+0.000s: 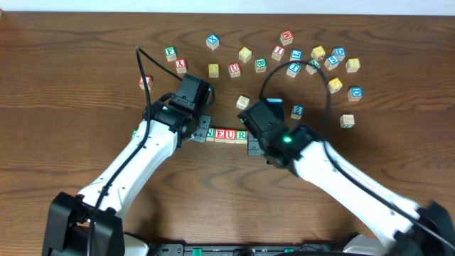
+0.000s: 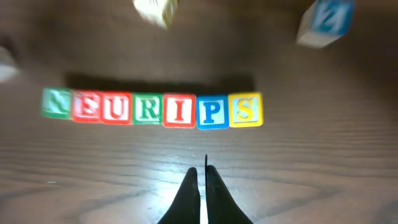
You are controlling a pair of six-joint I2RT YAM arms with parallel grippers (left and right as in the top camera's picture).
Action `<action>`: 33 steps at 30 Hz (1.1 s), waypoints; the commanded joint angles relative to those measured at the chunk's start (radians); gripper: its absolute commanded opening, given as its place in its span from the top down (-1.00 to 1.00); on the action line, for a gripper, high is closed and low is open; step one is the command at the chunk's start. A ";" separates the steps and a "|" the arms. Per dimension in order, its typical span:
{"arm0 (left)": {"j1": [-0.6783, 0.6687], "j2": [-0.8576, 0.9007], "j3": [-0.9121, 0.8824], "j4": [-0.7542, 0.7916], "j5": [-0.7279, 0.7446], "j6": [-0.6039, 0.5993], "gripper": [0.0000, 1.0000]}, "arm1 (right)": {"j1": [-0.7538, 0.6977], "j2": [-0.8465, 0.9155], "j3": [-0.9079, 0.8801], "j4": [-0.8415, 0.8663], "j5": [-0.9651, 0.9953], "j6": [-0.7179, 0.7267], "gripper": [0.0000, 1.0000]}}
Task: Spell out NEURIPS
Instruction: 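Raise both grippers above the finished NEURIPS row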
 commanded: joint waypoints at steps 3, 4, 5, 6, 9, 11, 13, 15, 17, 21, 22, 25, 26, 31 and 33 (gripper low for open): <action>0.004 -0.003 -0.110 0.072 -0.016 0.028 0.85 | 0.004 -0.114 -0.002 -0.006 0.085 -0.009 0.98; 0.004 -0.001 -0.119 0.084 -0.016 0.028 0.85 | 0.002 -0.126 -0.002 -0.011 0.092 -0.009 0.98; 0.004 0.000 -0.122 0.089 -0.016 0.028 0.85 | 0.001 -0.130 -0.002 -0.015 0.092 -0.009 0.98; 0.004 0.003 -0.124 0.092 -0.016 0.028 0.85 | -0.001 -0.132 -0.002 -0.019 0.094 -0.008 0.98; 0.004 0.008 -0.124 0.093 -0.016 0.028 0.85 | -0.001 -0.130 -0.002 -0.034 0.096 -0.008 0.98; 0.004 0.014 -0.126 0.097 -0.016 0.028 0.86 | -0.001 -0.129 -0.002 -0.045 0.101 0.000 0.98; 0.004 0.027 -0.133 0.117 -0.016 0.027 0.85 | -0.001 -0.129 -0.002 -0.051 0.103 0.003 0.98; 0.004 0.045 -0.149 0.146 -0.016 0.027 0.85 | -0.001 -0.129 -0.002 -0.057 0.103 0.011 0.98; 0.004 0.070 -0.154 0.167 -0.016 0.027 0.85 | -0.001 -0.129 -0.002 -0.061 0.103 0.011 0.98; 0.004 0.114 -0.154 0.194 -0.016 0.028 0.85 | -0.001 -0.129 -0.002 -0.072 0.103 0.014 0.98; 0.004 0.118 -0.154 0.196 -0.016 0.028 0.85 | -0.001 -0.129 -0.002 -0.072 0.103 0.014 0.98; 0.004 0.120 -0.154 0.197 -0.016 0.028 0.85 | -0.001 -0.129 -0.002 -0.073 0.106 0.014 0.98; 0.004 0.120 -0.154 0.197 -0.016 0.028 0.85 | -0.001 -0.129 -0.002 -0.075 0.108 0.014 0.98; 0.004 0.124 -0.155 0.202 -0.015 0.027 0.85 | -0.001 -0.129 -0.002 -0.085 0.115 0.014 0.98; 0.004 0.124 -0.159 0.211 -0.015 0.024 0.85 | -0.001 -0.129 -0.002 -0.084 0.114 0.014 0.98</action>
